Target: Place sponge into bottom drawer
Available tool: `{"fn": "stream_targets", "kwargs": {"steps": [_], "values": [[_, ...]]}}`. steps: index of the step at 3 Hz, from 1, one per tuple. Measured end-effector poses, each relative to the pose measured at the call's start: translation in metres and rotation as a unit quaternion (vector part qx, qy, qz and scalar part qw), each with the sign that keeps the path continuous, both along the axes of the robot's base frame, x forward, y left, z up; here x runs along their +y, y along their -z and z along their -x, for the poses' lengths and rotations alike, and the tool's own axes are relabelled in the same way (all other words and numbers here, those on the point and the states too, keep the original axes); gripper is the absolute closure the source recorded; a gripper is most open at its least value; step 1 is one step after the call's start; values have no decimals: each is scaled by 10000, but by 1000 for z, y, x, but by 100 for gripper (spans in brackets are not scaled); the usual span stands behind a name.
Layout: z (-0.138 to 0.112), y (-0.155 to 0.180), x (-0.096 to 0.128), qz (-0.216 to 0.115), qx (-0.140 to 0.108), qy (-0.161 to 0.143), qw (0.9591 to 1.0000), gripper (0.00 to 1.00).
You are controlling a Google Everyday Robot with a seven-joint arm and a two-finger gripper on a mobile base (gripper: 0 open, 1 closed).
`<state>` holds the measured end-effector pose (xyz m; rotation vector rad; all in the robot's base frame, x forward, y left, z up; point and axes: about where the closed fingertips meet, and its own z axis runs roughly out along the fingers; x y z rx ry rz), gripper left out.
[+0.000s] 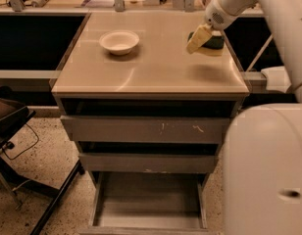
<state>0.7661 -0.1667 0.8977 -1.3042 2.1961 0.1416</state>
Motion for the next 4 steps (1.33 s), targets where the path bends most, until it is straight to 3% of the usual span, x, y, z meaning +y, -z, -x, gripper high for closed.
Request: {"fn": "stream_targets", "kwargs": {"steps": [1, 2, 3, 4], "values": [[33, -67, -69, -233, -721, 1246, 9893, 100], [97, -141, -93, -663, -1350, 2063, 9669, 100], [193, -182, -66, -863, -1366, 2285, 9600, 100], [238, -190, -71, -583, -1425, 2433, 9576, 100]]}}
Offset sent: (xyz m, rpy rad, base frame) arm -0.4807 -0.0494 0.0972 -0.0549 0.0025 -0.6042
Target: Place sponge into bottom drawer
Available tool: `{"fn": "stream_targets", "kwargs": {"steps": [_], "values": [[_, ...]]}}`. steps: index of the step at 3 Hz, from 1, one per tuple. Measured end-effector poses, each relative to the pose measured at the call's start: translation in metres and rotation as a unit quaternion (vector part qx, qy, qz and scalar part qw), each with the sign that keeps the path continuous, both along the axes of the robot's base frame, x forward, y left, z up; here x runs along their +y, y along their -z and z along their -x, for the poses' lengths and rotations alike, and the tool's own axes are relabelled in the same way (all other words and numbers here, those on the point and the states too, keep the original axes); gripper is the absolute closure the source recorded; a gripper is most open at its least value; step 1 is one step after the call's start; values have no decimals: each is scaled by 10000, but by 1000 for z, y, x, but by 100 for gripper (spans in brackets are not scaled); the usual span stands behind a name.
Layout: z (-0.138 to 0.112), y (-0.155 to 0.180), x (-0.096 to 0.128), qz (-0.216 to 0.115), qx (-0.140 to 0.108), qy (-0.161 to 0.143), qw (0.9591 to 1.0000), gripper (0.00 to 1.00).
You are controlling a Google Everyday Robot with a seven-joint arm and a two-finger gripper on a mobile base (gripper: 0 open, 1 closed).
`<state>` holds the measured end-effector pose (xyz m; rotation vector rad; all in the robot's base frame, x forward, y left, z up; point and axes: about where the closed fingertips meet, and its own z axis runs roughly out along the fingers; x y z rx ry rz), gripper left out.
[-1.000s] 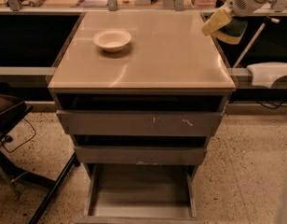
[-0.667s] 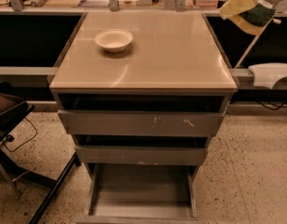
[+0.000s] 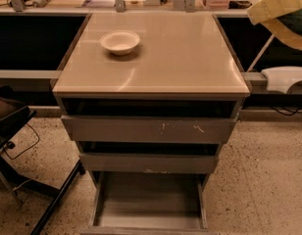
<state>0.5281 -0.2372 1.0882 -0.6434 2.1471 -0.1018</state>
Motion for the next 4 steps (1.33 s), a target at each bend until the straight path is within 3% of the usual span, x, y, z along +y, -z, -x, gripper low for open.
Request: {"fn": "stream_targets", "kwargs": {"steps": [1, 2, 3, 4], "values": [[0, 0, 0, 2, -1, 1, 10000, 100], [13, 31, -4, -12, 166, 119, 9998, 100], [47, 98, -13, -71, 638, 362, 9973, 100], [78, 184, -13, 7, 1420, 453, 9888, 100]]}}
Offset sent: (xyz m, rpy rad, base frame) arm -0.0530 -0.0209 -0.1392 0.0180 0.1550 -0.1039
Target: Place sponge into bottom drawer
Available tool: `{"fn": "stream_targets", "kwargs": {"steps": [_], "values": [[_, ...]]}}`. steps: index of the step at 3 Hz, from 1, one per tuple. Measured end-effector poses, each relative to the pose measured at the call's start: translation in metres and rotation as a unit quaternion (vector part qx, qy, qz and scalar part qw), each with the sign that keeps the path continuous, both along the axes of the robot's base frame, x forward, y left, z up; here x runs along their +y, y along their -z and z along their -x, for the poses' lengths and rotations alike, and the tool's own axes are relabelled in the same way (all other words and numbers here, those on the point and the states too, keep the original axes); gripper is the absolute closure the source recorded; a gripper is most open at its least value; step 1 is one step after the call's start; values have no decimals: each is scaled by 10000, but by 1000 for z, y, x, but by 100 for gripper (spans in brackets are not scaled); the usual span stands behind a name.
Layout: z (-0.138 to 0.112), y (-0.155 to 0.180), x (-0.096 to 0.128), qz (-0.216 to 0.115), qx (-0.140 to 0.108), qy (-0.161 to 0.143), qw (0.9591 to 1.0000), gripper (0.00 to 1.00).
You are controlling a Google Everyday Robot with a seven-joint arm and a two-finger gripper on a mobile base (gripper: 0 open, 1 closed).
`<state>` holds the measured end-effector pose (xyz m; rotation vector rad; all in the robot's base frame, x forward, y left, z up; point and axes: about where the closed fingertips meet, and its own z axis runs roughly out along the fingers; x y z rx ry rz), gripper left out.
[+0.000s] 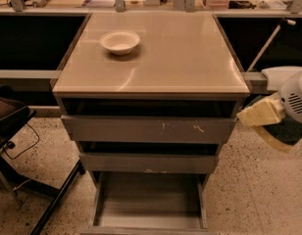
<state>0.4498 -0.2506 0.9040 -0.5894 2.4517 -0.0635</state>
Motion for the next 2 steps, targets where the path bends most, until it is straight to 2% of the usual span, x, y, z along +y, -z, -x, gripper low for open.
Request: {"fn": "stream_targets", "kwargs": {"steps": [1, 2], "values": [[0, 0, 0, 0, 2, 0, 10000, 100], [0, 33, 7, -66, 259, -53, 9996, 100]]}}
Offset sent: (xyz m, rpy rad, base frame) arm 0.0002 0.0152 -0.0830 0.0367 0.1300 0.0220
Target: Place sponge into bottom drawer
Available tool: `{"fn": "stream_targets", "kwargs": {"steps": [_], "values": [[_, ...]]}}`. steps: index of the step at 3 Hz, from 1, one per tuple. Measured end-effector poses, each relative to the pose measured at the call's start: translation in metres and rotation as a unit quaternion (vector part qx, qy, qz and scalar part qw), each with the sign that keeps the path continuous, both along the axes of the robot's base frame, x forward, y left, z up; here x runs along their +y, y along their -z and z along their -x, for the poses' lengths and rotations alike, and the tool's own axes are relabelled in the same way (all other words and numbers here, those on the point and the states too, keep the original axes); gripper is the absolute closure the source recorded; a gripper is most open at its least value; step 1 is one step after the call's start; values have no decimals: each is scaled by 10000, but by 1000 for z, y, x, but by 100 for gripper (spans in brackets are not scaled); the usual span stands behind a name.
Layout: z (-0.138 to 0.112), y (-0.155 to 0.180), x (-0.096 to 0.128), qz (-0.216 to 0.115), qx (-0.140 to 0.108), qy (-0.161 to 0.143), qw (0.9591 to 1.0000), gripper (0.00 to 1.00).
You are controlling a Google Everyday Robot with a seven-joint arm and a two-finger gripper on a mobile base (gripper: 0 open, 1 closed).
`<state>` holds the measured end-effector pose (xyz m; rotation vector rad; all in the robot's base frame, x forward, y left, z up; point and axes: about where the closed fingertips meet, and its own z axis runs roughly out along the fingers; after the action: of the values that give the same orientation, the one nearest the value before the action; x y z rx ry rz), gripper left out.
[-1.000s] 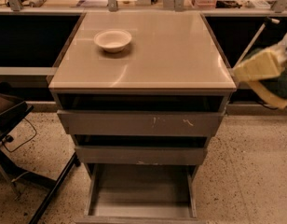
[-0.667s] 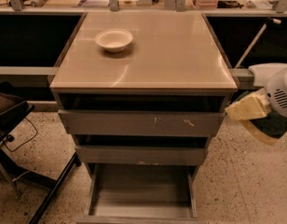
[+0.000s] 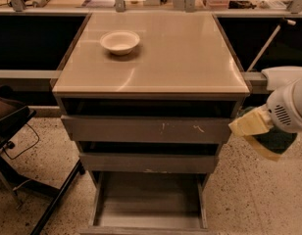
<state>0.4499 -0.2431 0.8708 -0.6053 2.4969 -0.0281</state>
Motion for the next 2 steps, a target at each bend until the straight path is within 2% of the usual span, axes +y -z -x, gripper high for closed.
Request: {"fn": "stream_targets", "kwargs": {"steps": [1, 2], "values": [[-1, 96, 35, -502, 615, -198, 9966, 100], [10, 220, 73, -956, 1261, -270, 9870, 100]]}}
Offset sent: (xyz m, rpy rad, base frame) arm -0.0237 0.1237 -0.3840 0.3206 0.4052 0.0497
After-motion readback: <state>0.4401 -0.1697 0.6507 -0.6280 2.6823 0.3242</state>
